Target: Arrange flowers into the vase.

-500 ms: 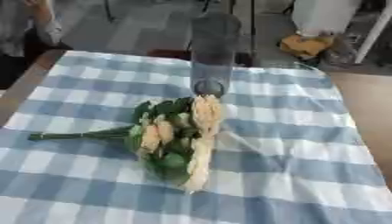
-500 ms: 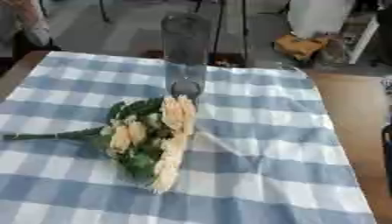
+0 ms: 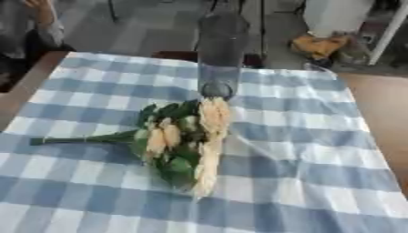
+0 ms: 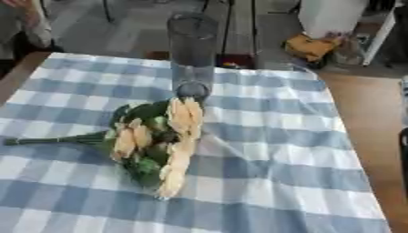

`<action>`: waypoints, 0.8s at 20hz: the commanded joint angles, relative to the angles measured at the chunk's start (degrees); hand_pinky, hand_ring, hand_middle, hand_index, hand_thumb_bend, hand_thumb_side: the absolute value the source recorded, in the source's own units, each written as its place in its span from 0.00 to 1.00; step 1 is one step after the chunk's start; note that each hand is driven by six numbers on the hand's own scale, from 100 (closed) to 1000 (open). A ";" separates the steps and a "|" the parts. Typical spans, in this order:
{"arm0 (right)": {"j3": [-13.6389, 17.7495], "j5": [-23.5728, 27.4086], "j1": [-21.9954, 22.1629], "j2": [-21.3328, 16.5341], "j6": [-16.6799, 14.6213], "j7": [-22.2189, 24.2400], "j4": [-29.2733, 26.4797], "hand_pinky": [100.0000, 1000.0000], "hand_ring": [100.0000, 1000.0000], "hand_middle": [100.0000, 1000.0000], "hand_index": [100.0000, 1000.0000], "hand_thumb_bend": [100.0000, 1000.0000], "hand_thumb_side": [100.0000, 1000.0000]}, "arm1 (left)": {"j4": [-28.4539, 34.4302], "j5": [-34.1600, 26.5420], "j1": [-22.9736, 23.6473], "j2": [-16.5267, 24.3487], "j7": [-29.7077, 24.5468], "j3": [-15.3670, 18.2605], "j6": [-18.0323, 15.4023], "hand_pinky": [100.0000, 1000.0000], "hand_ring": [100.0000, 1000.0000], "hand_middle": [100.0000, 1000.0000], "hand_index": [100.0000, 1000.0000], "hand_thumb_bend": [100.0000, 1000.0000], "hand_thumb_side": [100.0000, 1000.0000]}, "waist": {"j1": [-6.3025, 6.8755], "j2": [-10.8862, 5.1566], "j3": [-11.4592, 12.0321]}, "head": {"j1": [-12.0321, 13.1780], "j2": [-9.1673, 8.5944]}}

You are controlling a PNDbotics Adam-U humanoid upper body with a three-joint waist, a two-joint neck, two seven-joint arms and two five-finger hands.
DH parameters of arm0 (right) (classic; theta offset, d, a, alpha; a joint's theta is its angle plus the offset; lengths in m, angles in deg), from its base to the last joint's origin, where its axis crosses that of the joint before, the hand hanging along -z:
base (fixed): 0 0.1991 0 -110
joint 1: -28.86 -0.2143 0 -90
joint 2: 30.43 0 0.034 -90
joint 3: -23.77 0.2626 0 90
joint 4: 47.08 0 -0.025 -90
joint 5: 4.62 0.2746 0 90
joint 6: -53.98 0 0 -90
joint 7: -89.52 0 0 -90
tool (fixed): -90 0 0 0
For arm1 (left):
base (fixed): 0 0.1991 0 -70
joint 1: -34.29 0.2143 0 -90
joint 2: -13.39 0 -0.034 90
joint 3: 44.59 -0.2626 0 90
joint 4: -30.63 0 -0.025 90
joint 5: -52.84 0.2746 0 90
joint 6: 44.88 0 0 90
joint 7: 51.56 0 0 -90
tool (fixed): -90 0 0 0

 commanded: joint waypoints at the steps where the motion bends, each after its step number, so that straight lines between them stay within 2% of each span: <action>1: -0.07 0.52 -0.71 -1.21 -0.15 0.07 -0.64 0.65 0.76 0.78 0.80 0.00 1.00 | 0.82 2.06 -3.08 3.90 -4.02 -1.73 2.91 0.60 0.81 0.73 0.95 0.00 0.38 | 0.37 -1.28 -0.18 | -0.08 0.64; 5: -0.28 0.56 -0.73 -1.25 -0.35 0.40 -0.35 0.65 0.76 0.78 0.80 0.00 1.00 | 0.82 5.36 -7.18 5.97 -10.90 -4.89 7.24 0.61 0.81 0.76 0.94 0.00 0.32 | 0.57 -1.37 -0.51 | 0.06 0.81; 8: -0.38 0.62 -0.74 -1.29 -0.50 0.67 -0.17 0.66 0.76 0.78 0.80 0.00 1.00 | 0.82 7.54 -9.63 6.34 -15.42 -6.74 8.93 0.62 0.81 0.77 0.95 0.00 0.35 | 0.69 -1.38 -0.68 | 0.20 0.86; 9: -0.43 0.66 -0.76 -1.30 -0.54 0.76 -0.12 0.66 0.76 0.78 0.80 0.00 1.00 | 0.82 8.10 -10.29 6.40 -16.76 -7.28 9.38 0.63 0.83 0.80 0.96 0.00 0.40 | 0.74 -1.38 -0.73 | 0.36 0.80; 12: -0.57 0.77 -0.81 -1.30 -0.60 1.01 -0.02 0.66 0.76 0.78 0.80 0.00 1.00 | 0.66 9.69 -12.26 6.47 -20.74 -8.93 10.75 0.66 0.84 0.83 0.98 0.00 0.43 | 0.90 -1.40 -0.82 | 0.96 0.58; 16: -0.63 0.90 -0.77 -1.18 -0.48 1.41 -0.01 0.66 0.76 0.78 0.80 0.00 1.00 | -1.39 11.44 -14.16 5.94 -26.10 -11.29 11.70 0.71 0.89 0.89 1.00 0.00 0.52 | 1.11 -1.41 -0.94 | 1.41 0.16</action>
